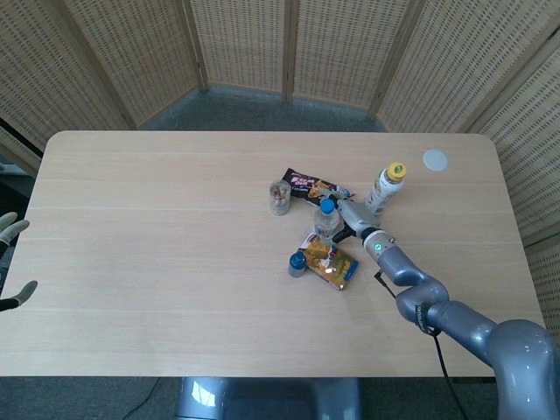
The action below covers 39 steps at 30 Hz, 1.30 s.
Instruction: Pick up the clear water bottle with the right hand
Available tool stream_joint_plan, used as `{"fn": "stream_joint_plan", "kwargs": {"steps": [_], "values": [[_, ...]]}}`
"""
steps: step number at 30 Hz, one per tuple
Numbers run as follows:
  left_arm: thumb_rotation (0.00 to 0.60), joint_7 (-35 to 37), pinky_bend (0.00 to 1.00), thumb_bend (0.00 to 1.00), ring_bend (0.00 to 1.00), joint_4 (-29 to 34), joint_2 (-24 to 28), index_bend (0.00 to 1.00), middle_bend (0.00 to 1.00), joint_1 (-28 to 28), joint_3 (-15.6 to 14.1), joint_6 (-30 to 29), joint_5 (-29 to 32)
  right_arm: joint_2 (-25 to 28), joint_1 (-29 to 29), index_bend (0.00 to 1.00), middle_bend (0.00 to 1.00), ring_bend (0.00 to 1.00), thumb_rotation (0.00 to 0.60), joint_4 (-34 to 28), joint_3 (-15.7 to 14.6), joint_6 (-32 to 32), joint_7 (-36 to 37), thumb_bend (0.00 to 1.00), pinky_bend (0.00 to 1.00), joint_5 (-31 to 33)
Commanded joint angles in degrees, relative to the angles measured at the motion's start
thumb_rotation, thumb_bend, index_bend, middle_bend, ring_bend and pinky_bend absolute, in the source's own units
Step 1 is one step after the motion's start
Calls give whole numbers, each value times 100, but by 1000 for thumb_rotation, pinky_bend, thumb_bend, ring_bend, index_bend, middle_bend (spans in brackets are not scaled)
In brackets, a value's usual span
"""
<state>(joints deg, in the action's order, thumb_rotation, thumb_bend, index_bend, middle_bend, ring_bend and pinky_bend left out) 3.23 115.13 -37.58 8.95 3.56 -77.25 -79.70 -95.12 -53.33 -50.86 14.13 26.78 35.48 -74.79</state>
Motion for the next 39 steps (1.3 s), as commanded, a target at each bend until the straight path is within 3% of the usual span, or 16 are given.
{"fn": "stream_joint_plan", "kwargs": {"steps": [1, 9, 20, 29, 39], "values": [[600, -4, 0, 324, 0, 3, -6, 126, 46, 0, -1, 9, 8, -77, 5, 15, 321, 58, 600, 120, 27, 26, 62, 35, 197, 52], [600, -56, 0, 321, 0, 25, -20, 124, 45, 32, 21, 39, 22, -147, 99, 189, 506, 230, 600, 290, 76, 229, 225, 26, 361, 90], [600, -107, 0, 323, 0, 27, -43, 125, 45, 71, 33, 105, 62, -104, 361, 549, 867, 610, 600, 459, 75, 701, 416, 29, 699, 55], [600, -110, 0, 322, 0, 7, -79, 125, 45, 103, 43, 146, 56, 329, 715, 620, 958, 709, 600, 115, 104, 1250, 438, 38, 773, 44], [600, -90, 0, 321, 0, -15, -136, 126, 45, 142, 56, 172, 7, 1336, 1014, 627, 963, 715, 600, -1360, 375, 1833, -132, 39, 774, 252]]}}
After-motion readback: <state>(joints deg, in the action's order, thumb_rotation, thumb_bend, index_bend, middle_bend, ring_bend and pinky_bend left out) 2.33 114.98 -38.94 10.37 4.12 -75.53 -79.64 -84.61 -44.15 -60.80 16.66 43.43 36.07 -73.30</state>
